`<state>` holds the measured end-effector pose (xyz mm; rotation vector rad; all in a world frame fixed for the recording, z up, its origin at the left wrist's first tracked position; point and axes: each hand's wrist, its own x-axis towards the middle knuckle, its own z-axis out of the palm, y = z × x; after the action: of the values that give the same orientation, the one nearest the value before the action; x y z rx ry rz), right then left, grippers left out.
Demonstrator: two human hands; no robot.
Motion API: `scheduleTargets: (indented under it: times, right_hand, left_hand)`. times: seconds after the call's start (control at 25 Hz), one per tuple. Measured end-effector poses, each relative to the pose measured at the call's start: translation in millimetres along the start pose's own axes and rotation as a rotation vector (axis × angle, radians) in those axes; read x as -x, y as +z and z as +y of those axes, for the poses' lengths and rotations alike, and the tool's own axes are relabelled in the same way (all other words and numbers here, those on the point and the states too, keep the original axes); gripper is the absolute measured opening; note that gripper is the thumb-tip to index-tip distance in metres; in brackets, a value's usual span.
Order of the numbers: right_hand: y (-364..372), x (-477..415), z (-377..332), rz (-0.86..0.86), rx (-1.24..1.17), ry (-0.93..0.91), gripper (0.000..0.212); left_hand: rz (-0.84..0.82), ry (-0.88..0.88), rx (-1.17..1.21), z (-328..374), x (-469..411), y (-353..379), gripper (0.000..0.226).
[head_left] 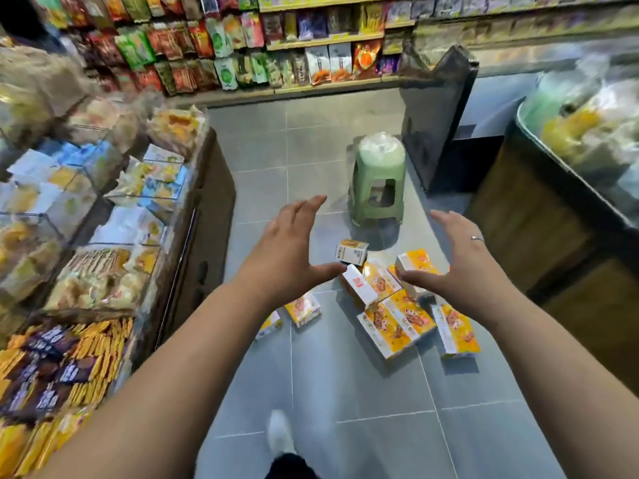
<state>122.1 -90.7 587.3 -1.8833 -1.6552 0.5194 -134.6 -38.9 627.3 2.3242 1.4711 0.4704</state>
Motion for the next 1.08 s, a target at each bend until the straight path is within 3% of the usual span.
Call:
scheduleTargets:
  times: [0.52,0.92,1.08]
  right_hand:
    - [62,-100,79,0.29,-0.063,0.554,0.101]
    - [186,-145,223,0.442,-0.184,0.884,0.098]
    - [266,-154,283,0.438,-0.175,1.05,0.103]
  left_hand:
    - [-0.382,0.391,-0.007,-42,-245,111,0.096]
    - [-0.391,0.2,0.14,-93,-328,322,0.087]
    - [-0.487,0.146,0.197,-144,-334,423,0.08]
